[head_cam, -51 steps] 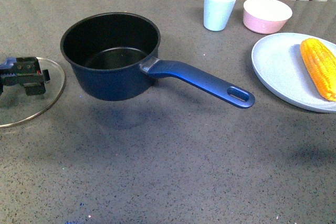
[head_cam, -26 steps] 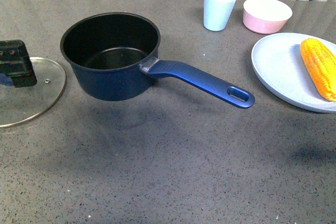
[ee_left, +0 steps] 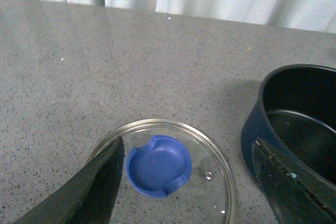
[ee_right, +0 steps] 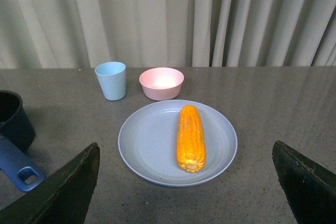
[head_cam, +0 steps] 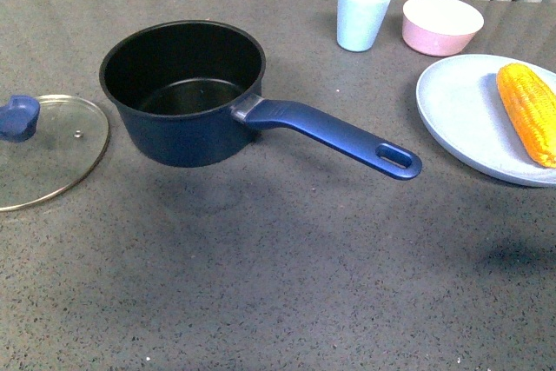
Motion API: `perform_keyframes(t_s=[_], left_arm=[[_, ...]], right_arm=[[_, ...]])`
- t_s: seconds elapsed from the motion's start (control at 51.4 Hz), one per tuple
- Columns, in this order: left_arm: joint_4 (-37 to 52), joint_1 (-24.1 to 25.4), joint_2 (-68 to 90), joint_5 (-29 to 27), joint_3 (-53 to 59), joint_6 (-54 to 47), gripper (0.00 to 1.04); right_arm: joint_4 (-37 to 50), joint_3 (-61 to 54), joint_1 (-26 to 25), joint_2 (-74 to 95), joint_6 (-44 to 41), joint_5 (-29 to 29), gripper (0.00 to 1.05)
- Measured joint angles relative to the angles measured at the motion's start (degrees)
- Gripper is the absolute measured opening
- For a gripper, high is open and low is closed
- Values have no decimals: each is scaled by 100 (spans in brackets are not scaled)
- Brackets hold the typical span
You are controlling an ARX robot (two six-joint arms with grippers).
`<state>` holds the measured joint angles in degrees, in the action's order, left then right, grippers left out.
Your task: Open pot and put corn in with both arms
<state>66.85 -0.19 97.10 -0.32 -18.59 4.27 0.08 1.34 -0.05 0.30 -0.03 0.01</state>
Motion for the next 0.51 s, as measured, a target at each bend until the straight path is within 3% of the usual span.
perform_keyframes(t_s=[0.097, 0.234, 0.35, 0.506], left_arm=[[1073, 0, -420, 35, 577, -234, 53], [883, 4, -1185, 33, 949, -319, 29], [332, 4, -2035, 33, 1311, -339, 1], [-372, 4, -2994, 35, 1567, -363, 2]], right_arm=[[0, 0, 0, -2, 2, 0, 96], [0, 0, 0, 0, 2, 0, 96], [0, 0, 0, 0, 2, 0, 96], [0, 0, 0, 0, 0, 0, 96]])
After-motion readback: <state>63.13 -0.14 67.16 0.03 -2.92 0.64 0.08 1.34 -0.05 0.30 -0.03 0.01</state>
